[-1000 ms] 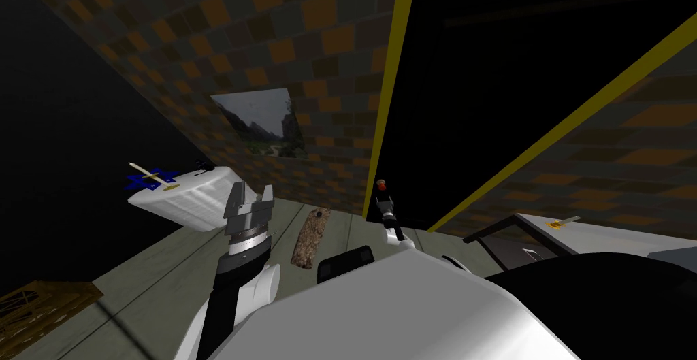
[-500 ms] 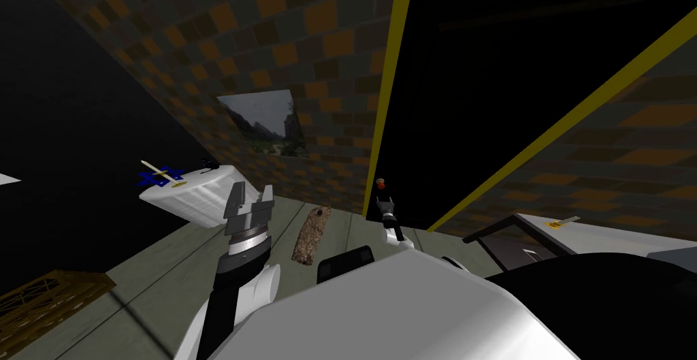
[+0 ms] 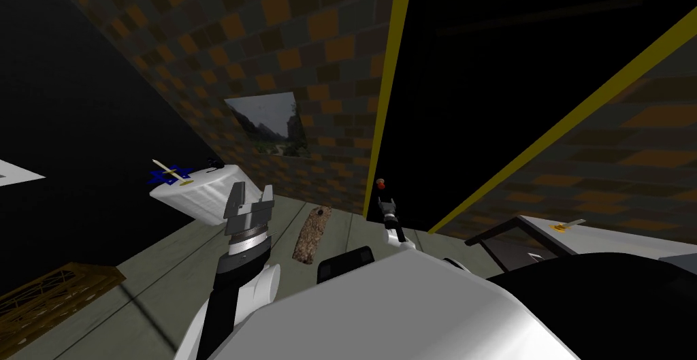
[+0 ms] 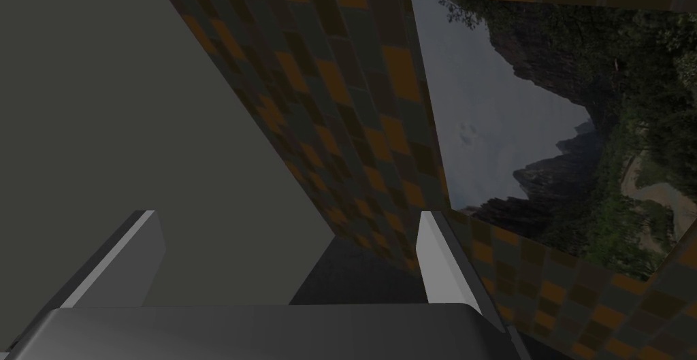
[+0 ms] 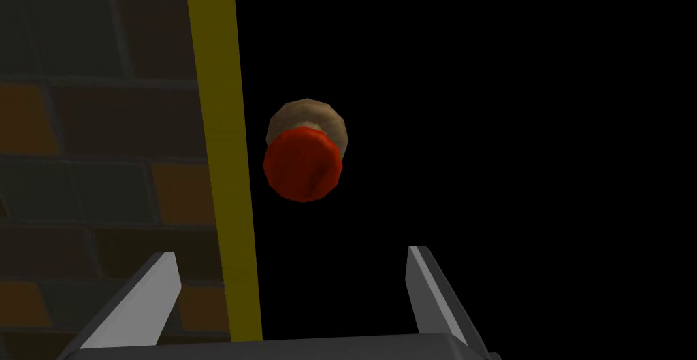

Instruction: Pull the door open

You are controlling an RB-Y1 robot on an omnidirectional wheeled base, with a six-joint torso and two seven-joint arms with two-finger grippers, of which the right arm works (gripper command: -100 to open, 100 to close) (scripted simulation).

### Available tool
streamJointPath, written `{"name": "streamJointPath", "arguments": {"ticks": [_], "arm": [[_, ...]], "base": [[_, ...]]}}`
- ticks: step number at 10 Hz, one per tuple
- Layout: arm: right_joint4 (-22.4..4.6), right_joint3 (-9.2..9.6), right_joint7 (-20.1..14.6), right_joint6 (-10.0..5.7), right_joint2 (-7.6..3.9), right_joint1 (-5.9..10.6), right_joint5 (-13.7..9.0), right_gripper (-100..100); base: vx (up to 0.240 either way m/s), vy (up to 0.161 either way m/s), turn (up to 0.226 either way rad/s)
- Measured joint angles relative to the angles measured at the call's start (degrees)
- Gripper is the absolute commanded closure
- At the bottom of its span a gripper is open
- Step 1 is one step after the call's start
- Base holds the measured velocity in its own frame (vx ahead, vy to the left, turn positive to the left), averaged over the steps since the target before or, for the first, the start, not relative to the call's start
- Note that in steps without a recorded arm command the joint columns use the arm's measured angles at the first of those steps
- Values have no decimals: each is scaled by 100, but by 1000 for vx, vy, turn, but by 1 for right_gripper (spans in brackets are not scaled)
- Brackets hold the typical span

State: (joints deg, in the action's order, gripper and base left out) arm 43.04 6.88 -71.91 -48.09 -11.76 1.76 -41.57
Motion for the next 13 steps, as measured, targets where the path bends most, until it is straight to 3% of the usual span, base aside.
{"name": "streamJointPath", "arguments": {"ticks": [2, 4, 6, 7, 8, 13], "arm": [[-43, -37, -149, -12, -141, -40, -33, -100], [-284, -46, -468, -117, -382, -45, -51, -100], [-182, -105, -618, -121, -549, -224, -98, -100], [-317, -109, -735, -167, -627, -193, -104, -100], [-335, -109, -764, -182, -635, -185, -104, 100], [-330, -112, -732, -154, -634, -206, -106, 100]], "base": [[207, -2, 101], [218, -15, 105], [220, -21, 93], [99, -14, 14], [-14, -6, -40], [-20, 1, 4]]}}
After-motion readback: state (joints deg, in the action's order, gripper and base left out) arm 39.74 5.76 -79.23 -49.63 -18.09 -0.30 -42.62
